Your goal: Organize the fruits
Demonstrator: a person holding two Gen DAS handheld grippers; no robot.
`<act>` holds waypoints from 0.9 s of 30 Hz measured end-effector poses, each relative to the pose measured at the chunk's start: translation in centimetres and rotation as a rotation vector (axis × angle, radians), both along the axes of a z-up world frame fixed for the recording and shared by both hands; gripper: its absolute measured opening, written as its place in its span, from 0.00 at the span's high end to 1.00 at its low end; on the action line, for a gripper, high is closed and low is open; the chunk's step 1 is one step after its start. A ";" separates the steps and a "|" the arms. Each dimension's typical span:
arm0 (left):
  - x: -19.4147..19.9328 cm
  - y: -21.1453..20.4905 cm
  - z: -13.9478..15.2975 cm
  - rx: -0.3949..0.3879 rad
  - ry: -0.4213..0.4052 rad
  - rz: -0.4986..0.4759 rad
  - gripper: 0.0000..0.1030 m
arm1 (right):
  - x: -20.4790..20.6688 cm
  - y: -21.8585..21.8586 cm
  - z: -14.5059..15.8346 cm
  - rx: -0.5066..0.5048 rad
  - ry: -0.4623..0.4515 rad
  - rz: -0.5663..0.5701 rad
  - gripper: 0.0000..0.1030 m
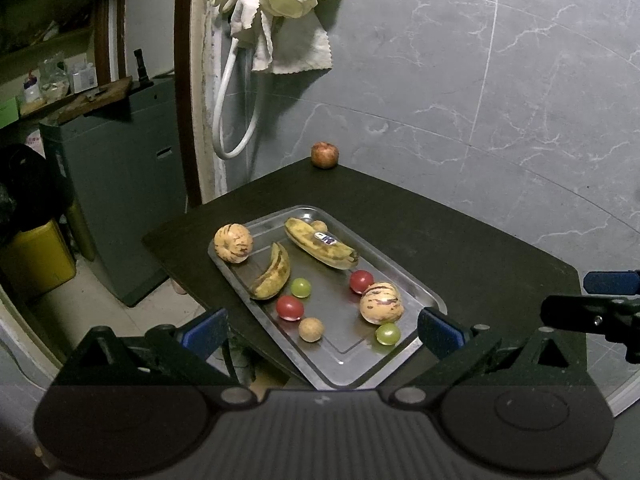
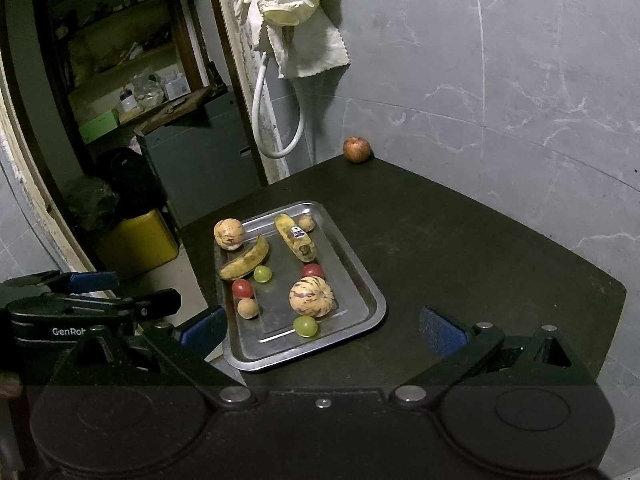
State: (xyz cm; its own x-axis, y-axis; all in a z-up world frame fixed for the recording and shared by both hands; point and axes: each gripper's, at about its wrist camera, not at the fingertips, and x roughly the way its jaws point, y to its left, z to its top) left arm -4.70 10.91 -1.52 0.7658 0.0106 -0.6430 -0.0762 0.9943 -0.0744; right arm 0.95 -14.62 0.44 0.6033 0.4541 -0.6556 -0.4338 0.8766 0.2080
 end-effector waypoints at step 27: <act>-0.3 0.9 0.6 -0.013 -0.036 0.013 0.00 | 0.1 0.0 0.3 0.003 -0.008 0.006 0.01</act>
